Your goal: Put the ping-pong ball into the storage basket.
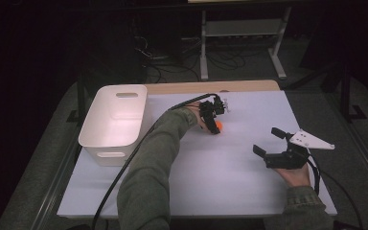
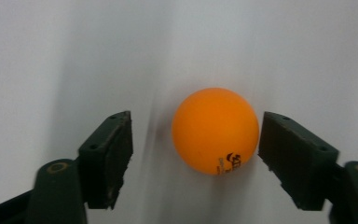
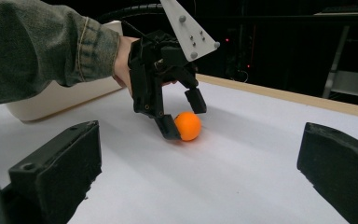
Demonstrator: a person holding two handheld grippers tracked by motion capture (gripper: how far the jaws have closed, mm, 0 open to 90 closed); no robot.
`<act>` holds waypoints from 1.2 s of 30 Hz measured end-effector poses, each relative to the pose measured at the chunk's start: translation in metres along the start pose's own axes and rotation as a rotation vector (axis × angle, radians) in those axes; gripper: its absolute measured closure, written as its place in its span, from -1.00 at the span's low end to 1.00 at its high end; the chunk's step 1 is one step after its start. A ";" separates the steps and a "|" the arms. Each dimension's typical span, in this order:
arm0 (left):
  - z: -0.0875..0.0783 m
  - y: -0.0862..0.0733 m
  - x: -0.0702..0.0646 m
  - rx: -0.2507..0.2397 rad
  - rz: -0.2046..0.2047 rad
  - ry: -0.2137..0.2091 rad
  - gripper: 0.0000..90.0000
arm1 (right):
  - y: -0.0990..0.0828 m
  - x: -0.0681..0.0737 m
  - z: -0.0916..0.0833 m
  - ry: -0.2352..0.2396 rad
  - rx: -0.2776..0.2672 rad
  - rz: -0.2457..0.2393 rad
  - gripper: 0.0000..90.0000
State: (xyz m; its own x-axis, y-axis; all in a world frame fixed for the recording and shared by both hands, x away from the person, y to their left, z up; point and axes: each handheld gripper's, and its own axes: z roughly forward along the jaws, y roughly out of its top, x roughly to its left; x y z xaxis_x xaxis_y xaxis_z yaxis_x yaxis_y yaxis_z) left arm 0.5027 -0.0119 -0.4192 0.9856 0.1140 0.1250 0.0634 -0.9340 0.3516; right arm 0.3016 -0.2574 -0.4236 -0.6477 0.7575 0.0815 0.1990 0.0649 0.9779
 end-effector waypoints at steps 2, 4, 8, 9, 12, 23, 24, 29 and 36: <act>-0.001 0.001 -0.001 -0.004 0.007 0.000 -0.31 | 0.000 0.000 0.000 0.000 0.001 -0.001 -1.00; -0.001 0.001 -0.002 -0.005 0.011 0.006 -0.24 | 0.000 0.000 0.001 -0.001 0.005 -0.002 -1.00; -0.003 0.001 -0.002 -0.002 0.012 0.004 -0.18 | 0.000 0.001 0.000 -0.001 0.004 -0.001 -1.00; -0.003 0.001 -0.002 -0.001 0.012 0.001 -0.16 | 0.000 0.001 0.000 -0.002 0.006 -0.001 -1.00; -0.002 0.000 -0.002 0.005 0.015 -0.002 -0.15 | 0.000 0.000 0.000 -0.002 0.006 -0.001 -1.00; -0.002 -0.001 -0.001 0.013 0.006 -0.018 0.07 | 0.000 0.001 0.000 -0.002 0.006 -0.002 -1.00; -0.002 -0.001 0.000 0.012 0.005 -0.022 0.11 | 0.000 0.001 0.000 -0.002 0.004 -0.004 -1.00; -0.004 -0.001 0.000 0.007 0.003 -0.028 0.12 | 0.000 0.001 0.000 -0.003 0.004 -0.004 -1.00; -0.011 -0.001 0.000 0.011 0.006 -0.018 0.12 | 0.000 0.002 -0.001 -0.002 0.002 -0.006 -1.00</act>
State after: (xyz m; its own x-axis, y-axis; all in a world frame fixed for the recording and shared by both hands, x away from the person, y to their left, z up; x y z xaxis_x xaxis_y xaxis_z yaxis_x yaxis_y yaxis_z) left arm 0.5009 -0.0075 -0.4095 0.9886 0.1028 0.1104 0.0596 -0.9385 0.3402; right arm 0.2999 -0.2568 -0.4228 -0.6475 0.7583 0.0752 0.1963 0.0706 0.9780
